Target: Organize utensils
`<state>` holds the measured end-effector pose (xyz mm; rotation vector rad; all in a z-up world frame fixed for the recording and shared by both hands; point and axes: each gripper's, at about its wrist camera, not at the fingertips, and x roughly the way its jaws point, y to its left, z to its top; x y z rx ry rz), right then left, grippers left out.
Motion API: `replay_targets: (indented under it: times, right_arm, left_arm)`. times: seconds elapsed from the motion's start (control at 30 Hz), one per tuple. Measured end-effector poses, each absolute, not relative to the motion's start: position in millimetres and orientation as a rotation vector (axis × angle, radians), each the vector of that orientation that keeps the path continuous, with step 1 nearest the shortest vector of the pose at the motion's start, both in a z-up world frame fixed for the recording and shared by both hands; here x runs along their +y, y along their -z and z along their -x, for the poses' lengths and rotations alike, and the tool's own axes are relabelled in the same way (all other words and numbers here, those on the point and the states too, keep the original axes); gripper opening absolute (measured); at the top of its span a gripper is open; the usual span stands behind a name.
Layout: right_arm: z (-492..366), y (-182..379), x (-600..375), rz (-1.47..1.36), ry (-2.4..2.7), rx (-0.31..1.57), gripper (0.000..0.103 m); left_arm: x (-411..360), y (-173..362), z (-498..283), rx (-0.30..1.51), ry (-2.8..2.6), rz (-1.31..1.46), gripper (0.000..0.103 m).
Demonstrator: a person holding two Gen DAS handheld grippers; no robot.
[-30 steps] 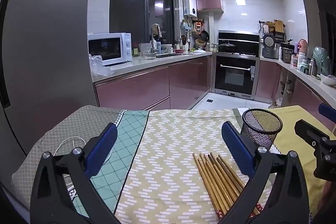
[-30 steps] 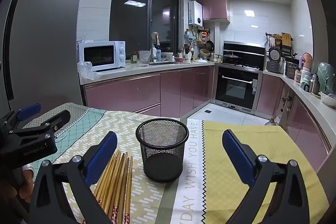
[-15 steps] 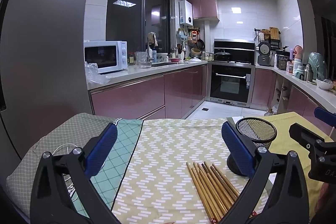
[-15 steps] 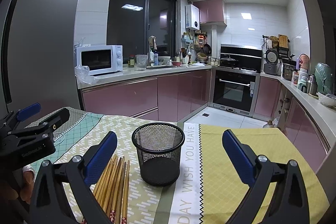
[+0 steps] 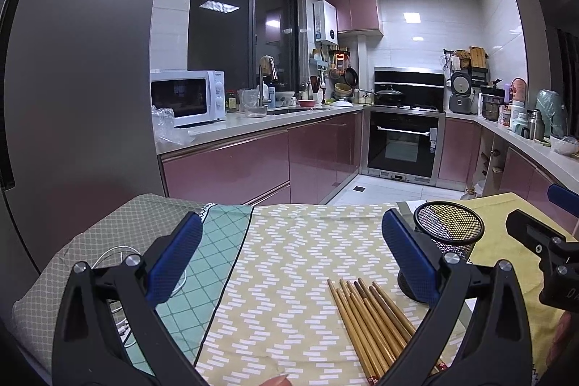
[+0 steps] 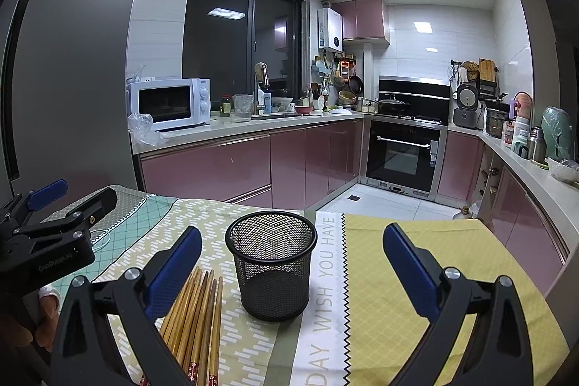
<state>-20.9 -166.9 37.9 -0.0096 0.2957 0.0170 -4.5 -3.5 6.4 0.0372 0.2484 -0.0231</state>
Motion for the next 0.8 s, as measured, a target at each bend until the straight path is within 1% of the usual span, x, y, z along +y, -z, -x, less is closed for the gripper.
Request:
replay_targets:
  times: [0.8]
  right_arm:
    - [22.0, -34.1, -166.9, 0.007, -0.02, 0.298, 0.097]
  left_arm:
    - [-3.5, -5.4, 4.5, 0.25, 0.018, -0.04, 0.098]
